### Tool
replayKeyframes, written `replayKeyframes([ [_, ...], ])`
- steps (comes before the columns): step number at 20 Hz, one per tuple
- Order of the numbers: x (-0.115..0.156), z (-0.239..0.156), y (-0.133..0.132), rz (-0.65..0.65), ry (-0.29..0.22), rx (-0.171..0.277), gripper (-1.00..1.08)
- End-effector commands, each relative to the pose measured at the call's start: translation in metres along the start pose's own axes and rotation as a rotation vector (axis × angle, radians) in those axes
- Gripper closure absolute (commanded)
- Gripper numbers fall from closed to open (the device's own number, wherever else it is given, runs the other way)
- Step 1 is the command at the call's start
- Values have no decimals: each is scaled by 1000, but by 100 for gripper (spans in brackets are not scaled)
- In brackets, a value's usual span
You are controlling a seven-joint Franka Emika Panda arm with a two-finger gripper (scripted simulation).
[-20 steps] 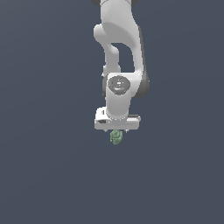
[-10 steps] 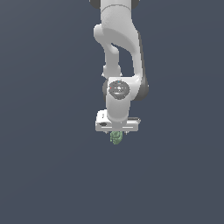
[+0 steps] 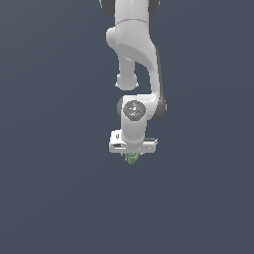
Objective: Pick up the object and move it to a goal position.
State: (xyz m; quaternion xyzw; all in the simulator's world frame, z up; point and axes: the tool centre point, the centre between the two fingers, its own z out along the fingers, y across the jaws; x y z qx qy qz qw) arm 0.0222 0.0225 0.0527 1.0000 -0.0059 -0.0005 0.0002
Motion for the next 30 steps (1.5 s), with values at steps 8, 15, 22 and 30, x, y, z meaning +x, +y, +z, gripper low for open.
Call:
replayKeyframes([
  [8, 1, 1, 0, 0, 1, 0, 108],
  [15, 0, -8, -1, 0, 2, 0, 108],
  [22, -2, -45, -7, 0, 2, 0, 108],
  [30, -7, -125, -19, 0, 2, 0, 108],
])
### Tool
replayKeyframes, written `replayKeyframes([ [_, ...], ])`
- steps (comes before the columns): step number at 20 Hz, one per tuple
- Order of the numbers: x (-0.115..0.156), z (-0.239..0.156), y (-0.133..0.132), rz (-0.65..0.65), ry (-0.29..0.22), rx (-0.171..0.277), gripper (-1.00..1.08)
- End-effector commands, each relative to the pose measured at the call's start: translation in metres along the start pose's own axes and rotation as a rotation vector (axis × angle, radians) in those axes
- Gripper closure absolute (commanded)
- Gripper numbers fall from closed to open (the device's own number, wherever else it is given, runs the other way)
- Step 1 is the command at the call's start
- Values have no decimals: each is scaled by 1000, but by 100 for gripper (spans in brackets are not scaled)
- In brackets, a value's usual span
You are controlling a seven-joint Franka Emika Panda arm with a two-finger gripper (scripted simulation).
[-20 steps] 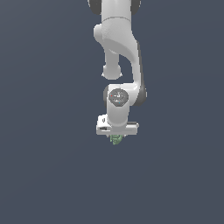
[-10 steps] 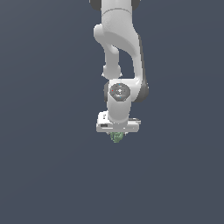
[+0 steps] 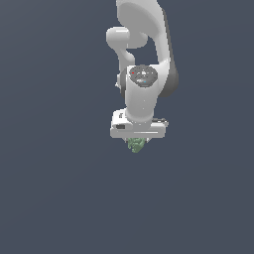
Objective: Pick up the object and move it to a goal position.
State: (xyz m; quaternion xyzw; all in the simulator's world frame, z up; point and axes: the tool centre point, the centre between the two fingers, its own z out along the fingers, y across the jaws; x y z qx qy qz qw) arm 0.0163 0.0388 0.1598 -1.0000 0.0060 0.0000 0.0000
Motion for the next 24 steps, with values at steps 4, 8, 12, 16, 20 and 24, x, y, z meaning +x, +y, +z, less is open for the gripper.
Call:
replayKeyframes([
  [4, -4, -66, -10, 0, 0, -1, 108],
  [8, -5, -111, -17, 0, 0, -1, 108],
  [12, -6, -147, -22, 0, 0, -1, 108],
  [16, -6, -173, -27, 0, 0, -1, 108],
  [20, -5, -189, -29, 0, 0, -1, 108],
  [24, -5, -197, -31, 0, 0, -1, 108],
])
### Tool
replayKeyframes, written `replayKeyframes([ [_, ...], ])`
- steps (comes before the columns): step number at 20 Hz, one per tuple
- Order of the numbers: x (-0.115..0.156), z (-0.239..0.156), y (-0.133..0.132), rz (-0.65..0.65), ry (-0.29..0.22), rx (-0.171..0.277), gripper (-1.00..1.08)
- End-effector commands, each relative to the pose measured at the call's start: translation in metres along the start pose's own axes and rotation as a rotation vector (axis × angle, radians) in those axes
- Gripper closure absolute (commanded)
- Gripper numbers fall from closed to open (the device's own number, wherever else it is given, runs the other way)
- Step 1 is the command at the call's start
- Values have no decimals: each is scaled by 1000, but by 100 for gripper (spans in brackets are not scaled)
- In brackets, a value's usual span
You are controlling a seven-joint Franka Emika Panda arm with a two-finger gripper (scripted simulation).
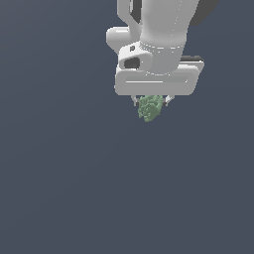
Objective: Pick up the object and move it to a goal position.
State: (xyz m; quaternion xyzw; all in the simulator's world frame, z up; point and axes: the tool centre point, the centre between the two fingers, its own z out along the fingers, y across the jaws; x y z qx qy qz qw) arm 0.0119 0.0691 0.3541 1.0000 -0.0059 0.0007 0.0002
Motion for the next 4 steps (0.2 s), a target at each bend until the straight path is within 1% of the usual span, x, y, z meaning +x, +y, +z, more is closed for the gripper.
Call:
replayKeyframes([
  [1, 0, -3, 0, 0, -1, 0, 108],
  [4, 1, -1, 0, 0, -1, 0, 108],
])
